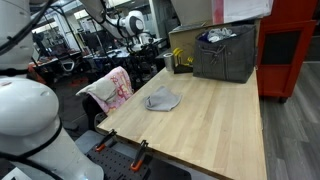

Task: Put the white towel on the backrest of the jersey

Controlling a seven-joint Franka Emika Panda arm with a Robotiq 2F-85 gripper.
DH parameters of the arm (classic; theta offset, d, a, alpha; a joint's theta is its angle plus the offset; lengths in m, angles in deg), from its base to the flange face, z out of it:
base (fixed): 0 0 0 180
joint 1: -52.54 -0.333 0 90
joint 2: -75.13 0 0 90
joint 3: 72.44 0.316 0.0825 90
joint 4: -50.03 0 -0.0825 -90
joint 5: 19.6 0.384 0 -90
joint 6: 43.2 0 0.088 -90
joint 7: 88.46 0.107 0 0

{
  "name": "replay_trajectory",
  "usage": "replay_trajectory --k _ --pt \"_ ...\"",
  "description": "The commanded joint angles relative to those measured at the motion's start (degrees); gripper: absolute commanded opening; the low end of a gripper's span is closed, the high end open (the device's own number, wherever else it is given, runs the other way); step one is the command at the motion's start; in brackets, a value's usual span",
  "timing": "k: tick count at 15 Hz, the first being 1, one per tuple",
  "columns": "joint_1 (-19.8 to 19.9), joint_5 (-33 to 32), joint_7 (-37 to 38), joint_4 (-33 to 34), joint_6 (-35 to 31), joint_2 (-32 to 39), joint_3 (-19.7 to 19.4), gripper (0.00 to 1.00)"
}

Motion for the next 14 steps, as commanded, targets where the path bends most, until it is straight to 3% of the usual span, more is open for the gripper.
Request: replay_trajectory --k 1,7,14 --pt "0.74 -0.51 1.34 -12.97 -7.33 -9.30 -0.86 1.00" --pt "1.65 -0.75 2.50 -23.51 -12.20 -18.55 -1.46 1.00" --pt "2.92 -0.56 3.08 -30.87 -11.65 -29.17 -0.72 1.00"
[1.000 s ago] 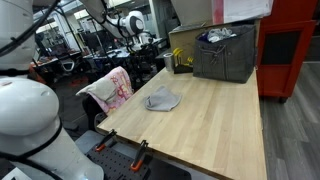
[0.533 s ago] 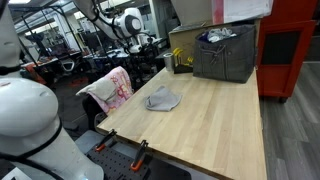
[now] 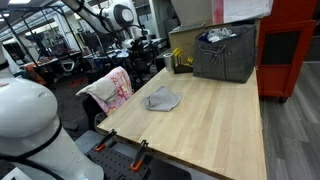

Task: Put the white towel on the backrest of the jersey

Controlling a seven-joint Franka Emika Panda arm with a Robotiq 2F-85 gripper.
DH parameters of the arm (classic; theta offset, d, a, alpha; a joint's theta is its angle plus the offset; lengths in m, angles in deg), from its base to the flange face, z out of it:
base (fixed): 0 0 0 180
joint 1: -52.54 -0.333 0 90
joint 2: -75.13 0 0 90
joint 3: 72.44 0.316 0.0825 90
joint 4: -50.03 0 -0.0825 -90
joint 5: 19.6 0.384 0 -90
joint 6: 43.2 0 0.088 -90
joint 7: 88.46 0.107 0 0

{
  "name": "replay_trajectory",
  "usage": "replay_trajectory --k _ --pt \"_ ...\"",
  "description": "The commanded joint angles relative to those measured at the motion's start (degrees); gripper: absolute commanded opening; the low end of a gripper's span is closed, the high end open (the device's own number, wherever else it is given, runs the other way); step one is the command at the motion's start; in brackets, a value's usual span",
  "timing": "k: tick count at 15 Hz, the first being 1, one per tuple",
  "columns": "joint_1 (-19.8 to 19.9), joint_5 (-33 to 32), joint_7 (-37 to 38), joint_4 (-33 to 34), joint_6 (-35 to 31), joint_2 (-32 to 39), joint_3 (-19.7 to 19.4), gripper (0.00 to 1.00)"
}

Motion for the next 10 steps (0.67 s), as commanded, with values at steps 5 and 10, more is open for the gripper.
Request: replay_trajectory --k 5,10 --pt "1.87 0.73 0.27 -8.63 -0.88 -12.28 1.26 1.00" --pt "2.63 0.78 -0.02 -11.33 -0.89 -16.40 1.77 1.00"
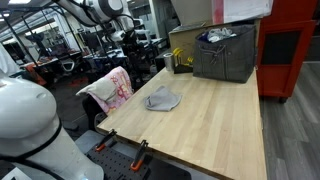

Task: Put the white towel on the backrest of the jersey

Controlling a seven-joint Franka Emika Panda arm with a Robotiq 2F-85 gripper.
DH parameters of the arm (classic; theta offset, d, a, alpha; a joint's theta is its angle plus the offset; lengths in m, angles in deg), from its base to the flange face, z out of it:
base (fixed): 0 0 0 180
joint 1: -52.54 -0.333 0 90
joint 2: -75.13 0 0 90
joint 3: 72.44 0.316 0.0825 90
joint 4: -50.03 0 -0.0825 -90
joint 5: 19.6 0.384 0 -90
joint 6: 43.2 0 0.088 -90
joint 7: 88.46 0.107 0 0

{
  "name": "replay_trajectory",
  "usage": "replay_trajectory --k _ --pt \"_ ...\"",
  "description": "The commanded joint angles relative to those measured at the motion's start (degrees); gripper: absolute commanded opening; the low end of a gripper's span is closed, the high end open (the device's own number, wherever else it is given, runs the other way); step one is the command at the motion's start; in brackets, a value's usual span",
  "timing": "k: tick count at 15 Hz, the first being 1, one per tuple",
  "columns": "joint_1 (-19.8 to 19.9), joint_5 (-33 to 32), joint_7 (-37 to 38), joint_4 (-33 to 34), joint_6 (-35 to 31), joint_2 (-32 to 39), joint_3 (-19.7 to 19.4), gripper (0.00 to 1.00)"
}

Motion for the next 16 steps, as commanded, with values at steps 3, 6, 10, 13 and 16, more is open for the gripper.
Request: replay_trajectory --k 3,6,10,13,16 --pt "1.58 1.22 -0.88 -4.04 0.04 -5.30 0.89 1.00" --pt "1.80 1.31 -1.33 -5.20 -0.11 -6.90 0.76 1.00" --pt "2.10 1.98 -2.72 -6.90 0.45 -9.64 0.28 1.00" --pt "2.32 2.24 -2.33 -5.15 2.17 -7.39 1.03 1.00" --pt "2.12 4.49 -5.32 -5.31 3.97 -7.67 0.64 1.00"
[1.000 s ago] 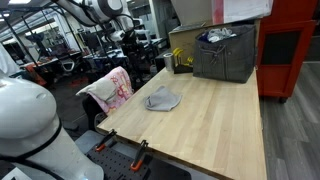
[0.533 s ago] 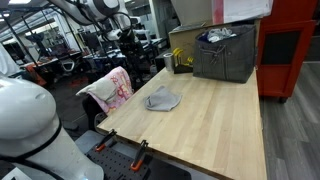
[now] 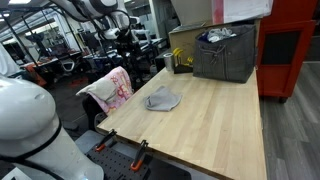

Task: Put the white towel on the backrest of the jersey

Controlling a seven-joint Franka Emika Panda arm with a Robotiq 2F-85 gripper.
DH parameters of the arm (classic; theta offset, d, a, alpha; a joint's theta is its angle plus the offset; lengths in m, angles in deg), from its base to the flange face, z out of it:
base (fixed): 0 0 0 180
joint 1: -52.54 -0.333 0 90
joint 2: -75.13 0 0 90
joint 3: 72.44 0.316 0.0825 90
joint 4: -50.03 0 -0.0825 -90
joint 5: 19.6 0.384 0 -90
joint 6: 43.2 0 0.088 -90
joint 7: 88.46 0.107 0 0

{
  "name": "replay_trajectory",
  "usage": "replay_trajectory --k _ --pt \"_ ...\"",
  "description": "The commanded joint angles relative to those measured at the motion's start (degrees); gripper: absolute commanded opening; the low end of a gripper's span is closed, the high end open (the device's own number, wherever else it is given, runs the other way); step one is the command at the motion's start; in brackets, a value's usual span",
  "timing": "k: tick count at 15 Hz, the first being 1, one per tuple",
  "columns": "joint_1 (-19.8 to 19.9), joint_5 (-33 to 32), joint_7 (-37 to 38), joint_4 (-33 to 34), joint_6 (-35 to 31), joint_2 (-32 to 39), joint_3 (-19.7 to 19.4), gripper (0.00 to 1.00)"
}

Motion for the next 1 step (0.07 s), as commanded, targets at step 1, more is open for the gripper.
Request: replay_trajectory --k 1 --pt "0.88 0.33 -0.27 0.04 0.14 0.00 0.84 1.00"
